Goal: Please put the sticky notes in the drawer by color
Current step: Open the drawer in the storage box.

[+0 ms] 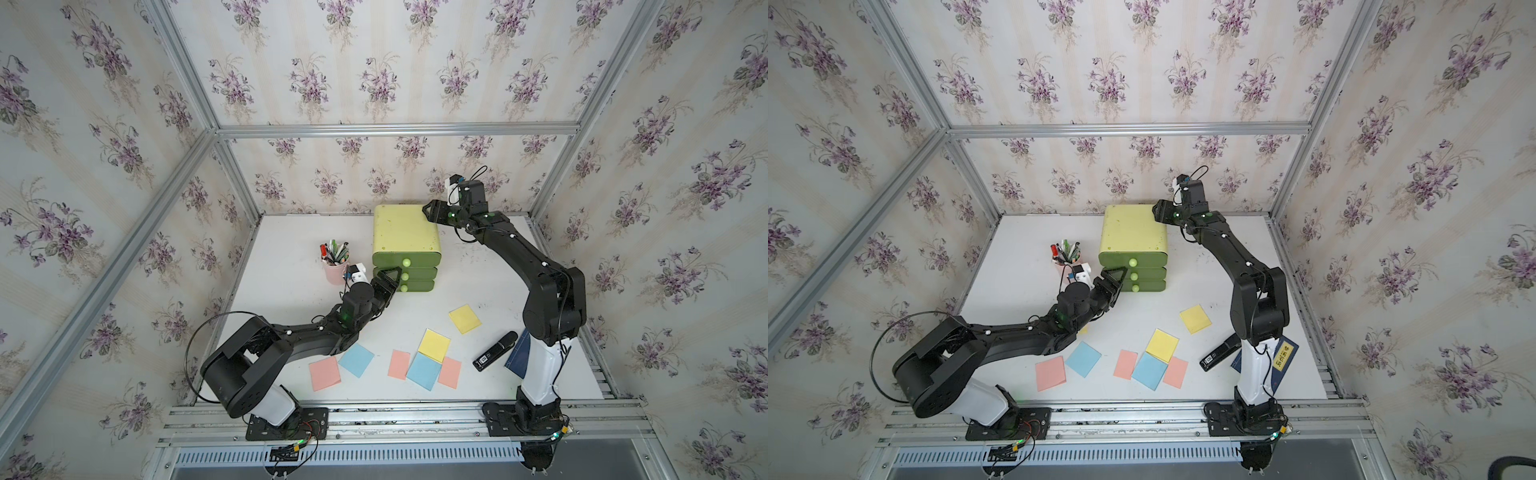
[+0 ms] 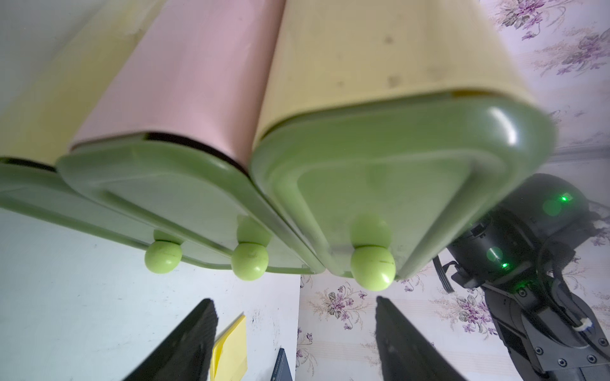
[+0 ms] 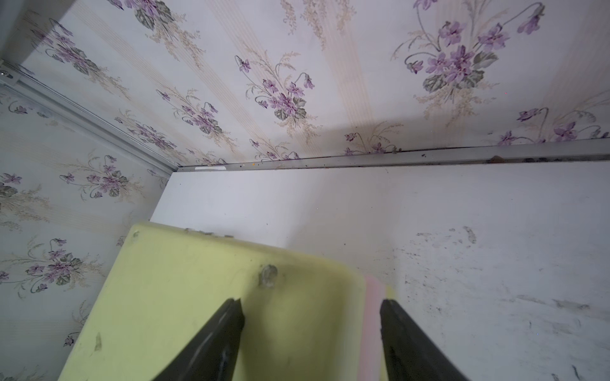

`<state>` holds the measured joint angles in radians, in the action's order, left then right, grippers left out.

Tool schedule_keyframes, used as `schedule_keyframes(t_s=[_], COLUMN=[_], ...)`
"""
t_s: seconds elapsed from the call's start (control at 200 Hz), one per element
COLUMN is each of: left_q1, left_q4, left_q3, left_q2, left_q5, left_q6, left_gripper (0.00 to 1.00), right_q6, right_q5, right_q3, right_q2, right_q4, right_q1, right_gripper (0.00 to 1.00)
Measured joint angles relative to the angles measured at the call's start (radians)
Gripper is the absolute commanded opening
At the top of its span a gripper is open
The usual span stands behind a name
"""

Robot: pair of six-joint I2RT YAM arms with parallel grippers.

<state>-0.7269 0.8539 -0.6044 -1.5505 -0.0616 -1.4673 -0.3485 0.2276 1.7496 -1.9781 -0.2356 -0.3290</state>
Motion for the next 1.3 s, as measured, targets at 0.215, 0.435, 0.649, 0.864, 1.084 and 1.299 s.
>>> schedule_keyframes(t_s=[0.215, 0.435, 0.649, 0.864, 1.084, 1.299], left_q1=[-0.026, -0.029, -0.032, -0.037, -0.033, -0.026], left_q4=[0.058, 0.129, 0.134, 0.137, 0.138, 0.106], left_q3=[-0.061, -0.086, -0.106, -0.142, -0.157, -0.177], left_q2=[-0.083, -0.127, -0.13, -0.169, -0.177, -0.166], left_q5=[-0.023, -0.054, -0.077, -0.088, -0.09, -0.087], left_q6=[-0.006, -0.016, -0.013, -0.008, 0.003, 0.033], left_gripper=[0.66, 0.63, 0.61, 0.53, 0.38, 0.26], right_q6=[-0.015, -0.028, -0.038, -0.038, -0.041, -0.045], right_q5=[0.014, 0.026, 0.043, 0.059, 0.061, 0.076], right_q3=[-0.068, -0.103, -0.105, -0.11, -0.131, -0.15], right_q2=[0.013, 0.022, 0.023, 0.024, 0.026, 0.029], right_q4=[0.089, 0.133, 0.134, 0.138, 0.171, 0.198], right_q1=[0.001, 0.002, 0.003, 0.007, 0.011, 0.016], right_gripper=[0.69, 0.69, 0.7, 0.72, 0.72, 0.72])
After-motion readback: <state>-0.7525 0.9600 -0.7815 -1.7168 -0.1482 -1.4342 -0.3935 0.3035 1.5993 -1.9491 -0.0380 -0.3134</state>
